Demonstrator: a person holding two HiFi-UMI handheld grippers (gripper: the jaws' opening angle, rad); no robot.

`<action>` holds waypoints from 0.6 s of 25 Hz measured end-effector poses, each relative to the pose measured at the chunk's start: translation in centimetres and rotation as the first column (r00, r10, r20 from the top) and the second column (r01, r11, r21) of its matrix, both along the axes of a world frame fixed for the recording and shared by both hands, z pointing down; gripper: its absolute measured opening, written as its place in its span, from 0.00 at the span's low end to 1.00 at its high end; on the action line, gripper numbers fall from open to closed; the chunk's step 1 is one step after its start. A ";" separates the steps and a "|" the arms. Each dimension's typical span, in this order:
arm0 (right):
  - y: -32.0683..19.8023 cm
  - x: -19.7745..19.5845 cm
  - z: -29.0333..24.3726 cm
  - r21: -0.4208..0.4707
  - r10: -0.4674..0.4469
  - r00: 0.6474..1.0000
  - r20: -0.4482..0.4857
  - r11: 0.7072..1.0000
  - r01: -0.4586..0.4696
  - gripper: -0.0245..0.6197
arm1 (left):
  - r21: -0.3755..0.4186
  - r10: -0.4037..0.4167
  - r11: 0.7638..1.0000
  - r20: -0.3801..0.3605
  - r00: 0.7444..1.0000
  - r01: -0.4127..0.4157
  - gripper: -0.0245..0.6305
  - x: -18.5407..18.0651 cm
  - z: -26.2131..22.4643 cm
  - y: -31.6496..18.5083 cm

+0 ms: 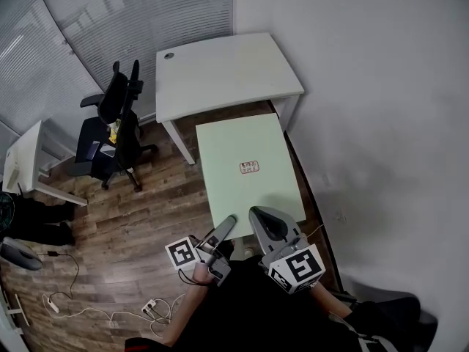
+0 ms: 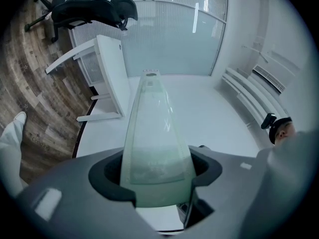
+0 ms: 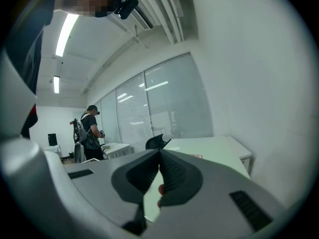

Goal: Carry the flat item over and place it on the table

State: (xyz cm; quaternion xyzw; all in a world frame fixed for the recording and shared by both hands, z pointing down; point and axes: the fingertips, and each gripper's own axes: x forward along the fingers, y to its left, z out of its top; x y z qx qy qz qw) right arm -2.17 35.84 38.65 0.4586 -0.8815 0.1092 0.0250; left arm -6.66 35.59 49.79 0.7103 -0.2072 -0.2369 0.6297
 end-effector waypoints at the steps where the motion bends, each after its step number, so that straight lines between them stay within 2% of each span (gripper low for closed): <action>1: -0.7 0.0 0.0 0.000 0.002 1.000 0.003 1.000 -0.002 0.04 | 0.005 0.008 1.000 0.002 1.000 -0.008 0.48 0.2 0.0 -0.6; 7: -5.9 -0.1 -1.0 0.001 0.000 1.000 -0.023 1.000 0.000 0.04 | 0.002 0.024 1.000 0.006 1.000 -0.024 0.48 0.6 -0.4 -6.2; 10: -8.4 0.7 -0.9 -0.010 0.019 1.000 -0.025 1.000 -0.019 0.04 | -0.001 0.028 1.000 -0.010 1.000 -0.028 0.48 0.9 -0.8 -9.0; 15: -12.6 1.0 -0.9 -0.014 0.049 0.999 -0.021 0.999 -0.049 0.04 | -0.003 0.037 0.999 0.003 0.999 -0.037 0.48 0.6 -0.7 -13.0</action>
